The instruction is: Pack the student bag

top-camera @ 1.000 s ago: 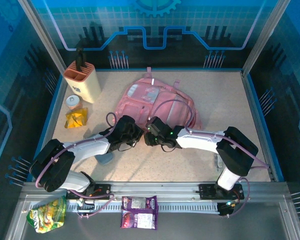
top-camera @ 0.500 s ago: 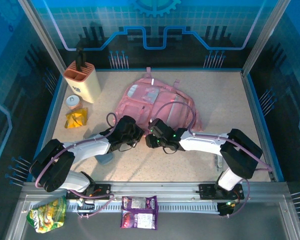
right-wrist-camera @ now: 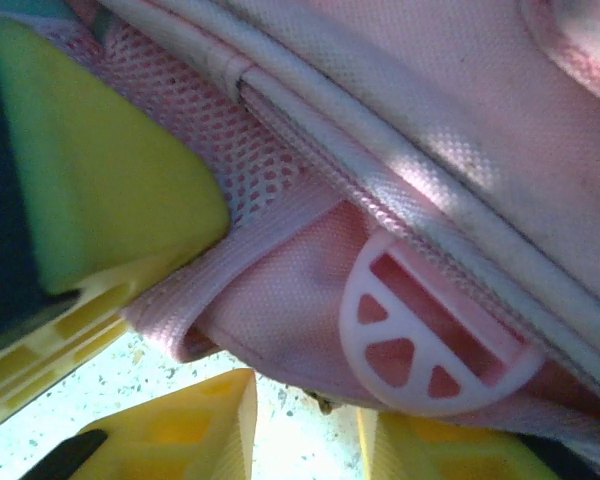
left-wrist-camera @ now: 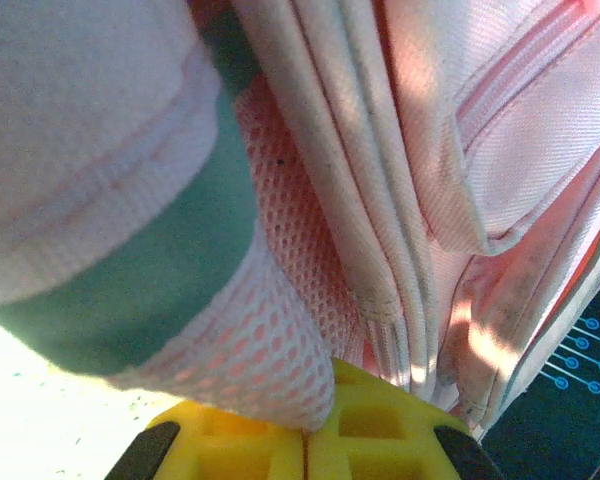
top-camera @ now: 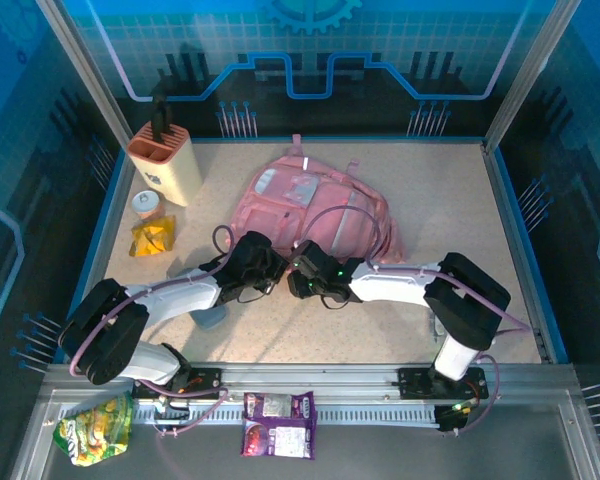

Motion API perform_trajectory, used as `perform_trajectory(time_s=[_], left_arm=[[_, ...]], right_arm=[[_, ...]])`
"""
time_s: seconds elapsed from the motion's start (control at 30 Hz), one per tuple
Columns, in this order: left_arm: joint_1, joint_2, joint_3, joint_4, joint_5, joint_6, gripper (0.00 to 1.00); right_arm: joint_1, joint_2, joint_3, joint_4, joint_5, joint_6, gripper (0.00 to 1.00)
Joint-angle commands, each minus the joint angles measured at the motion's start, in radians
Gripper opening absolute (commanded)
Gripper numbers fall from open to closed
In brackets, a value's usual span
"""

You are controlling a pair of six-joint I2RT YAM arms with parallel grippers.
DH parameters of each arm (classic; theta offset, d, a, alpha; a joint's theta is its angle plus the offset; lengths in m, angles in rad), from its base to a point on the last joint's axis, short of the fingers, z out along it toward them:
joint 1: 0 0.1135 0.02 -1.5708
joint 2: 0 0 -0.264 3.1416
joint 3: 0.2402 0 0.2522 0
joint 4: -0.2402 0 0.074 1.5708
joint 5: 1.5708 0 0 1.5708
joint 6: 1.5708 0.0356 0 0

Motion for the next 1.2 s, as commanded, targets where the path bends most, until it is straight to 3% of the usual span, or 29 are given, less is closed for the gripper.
perform_trajectory(time_s=[0.0,0.3,0.8,0.93,1.17], left_arm=[[-0.022,-0.059,0.035,0.051,0.044,-0.003,0.00],[-0.020,-0.078,0.029,0.031,0.015,0.008,0.00],[-0.003,-0.094,0.028,0.013,0.022,0.008,0.00],[-0.019,-0.087,0.037,0.037,0.035,-0.015,0.00],[-0.047,-0.096,0.055,0.025,0.024,-0.023,0.00]], right_arm=[[0.002,0.030,0.043,0.042,0.063,-0.034,0.27],[0.002,-0.004,0.016,0.015,0.089,-0.026,0.07],[0.011,-0.057,-0.039,-0.058,0.142,-0.003,0.01],[0.011,-0.044,-0.038,0.033,0.088,-0.036,0.10],[0.010,-0.009,0.024,0.034,0.153,-0.042,0.34]])
